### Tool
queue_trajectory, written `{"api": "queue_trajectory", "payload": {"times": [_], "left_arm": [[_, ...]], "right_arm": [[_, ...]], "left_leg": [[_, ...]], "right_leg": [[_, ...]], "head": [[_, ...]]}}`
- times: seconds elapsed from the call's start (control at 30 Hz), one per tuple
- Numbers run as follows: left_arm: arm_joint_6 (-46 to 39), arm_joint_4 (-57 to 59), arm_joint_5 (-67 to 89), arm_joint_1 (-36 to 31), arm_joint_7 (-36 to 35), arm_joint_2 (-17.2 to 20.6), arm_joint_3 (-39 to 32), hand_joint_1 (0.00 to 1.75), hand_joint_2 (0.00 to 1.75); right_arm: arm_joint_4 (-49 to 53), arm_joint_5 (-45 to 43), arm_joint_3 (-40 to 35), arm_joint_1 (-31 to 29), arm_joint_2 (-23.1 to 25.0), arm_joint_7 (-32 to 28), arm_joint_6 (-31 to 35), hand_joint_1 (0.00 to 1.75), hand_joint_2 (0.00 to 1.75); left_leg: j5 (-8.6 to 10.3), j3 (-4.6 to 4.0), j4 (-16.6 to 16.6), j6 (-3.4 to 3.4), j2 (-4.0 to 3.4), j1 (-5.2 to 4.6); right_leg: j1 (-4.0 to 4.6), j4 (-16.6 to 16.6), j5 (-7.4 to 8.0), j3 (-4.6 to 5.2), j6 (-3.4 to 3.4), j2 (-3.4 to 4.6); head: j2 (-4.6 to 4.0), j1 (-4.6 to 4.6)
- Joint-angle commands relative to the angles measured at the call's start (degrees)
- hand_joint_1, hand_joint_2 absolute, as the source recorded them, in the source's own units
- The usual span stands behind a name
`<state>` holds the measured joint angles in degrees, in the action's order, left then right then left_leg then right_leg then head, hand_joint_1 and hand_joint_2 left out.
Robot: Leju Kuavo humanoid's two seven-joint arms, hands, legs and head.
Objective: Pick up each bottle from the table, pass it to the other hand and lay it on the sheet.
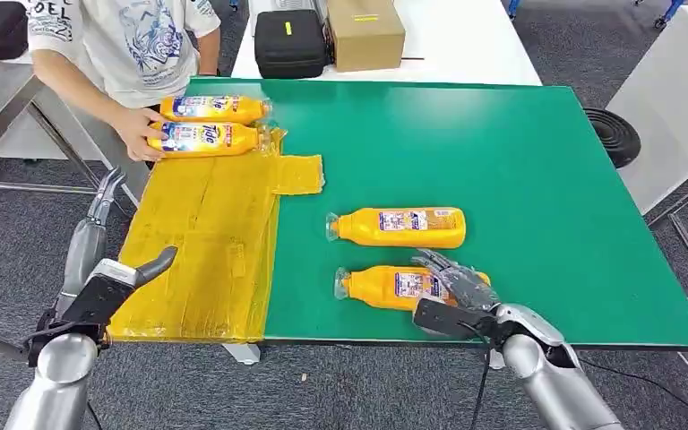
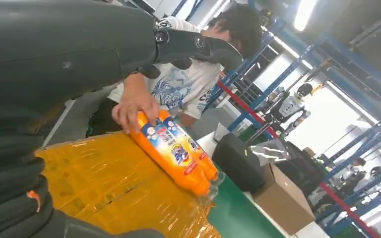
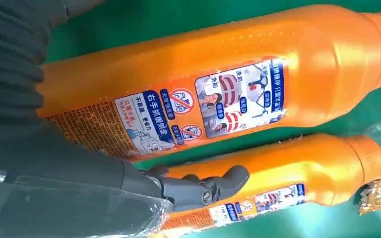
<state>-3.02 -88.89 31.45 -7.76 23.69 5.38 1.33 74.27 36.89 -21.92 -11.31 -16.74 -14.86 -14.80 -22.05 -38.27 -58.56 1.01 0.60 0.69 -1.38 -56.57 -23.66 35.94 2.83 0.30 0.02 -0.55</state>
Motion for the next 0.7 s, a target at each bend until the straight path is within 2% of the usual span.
{"api": "queue_trajectory", "payload": {"times": [0.03, 0.1, 0.37, 0.7], "left_arm": [[0.83, 1.95, 0.03, 0.98, 0.28, -0.20, -0.39, 0.00, 1.75], [0.94, 2.93, 0.01, 0.42, 0.46, -0.28, -0.14, 0.00, 1.75], [1.36, 4.37, -0.47, -0.41, 0.91, -0.34, 0.05, 0.00, 1.75], [1.37, 4.53, -0.47, -0.46, 0.91, -0.33, 0.06, 0.00, 1.75]], "right_arm": [[5.07, 1.17, 2.03, 9.98, -0.63, 1.50, -0.52, 0.00, 1.75], [4.85, 1.43, 2.74, 10.31, -0.21, 1.86, -0.28, 0.00, 1.75], [3.12, 1.37, 7.15, 9.96, 0.94, 2.52, -0.46, 0.00, 1.75], [3.02, 1.31, 7.33, 9.97, 0.82, 2.48, -0.54, 0.00, 1.75]], "left_leg": [[-0.14, 0.47, 0.08, -0.02, 0.18, 0.05], [-0.06, 0.36, 0.06, -0.01, 0.16, 0.04], [-0.08, 0.62, 0.09, -0.02, 0.17, 0.05], [-0.06, 0.69, 0.09, -0.01, 0.15, 0.04]], "right_leg": [[0.09, 0.13, -0.19, -0.57, -0.17, -0.26], [0.06, 0.11, -0.12, -0.39, -0.11, -0.20], [0.09, 0.15, -0.14, -0.66, -0.16, -0.23], [0.07, 0.15, -0.12, -0.71, -0.16, -0.20]], "head": [[0.00, 0.00], [0.00, 0.02], [0.00, 0.02], [0.00, 0.00]]}}
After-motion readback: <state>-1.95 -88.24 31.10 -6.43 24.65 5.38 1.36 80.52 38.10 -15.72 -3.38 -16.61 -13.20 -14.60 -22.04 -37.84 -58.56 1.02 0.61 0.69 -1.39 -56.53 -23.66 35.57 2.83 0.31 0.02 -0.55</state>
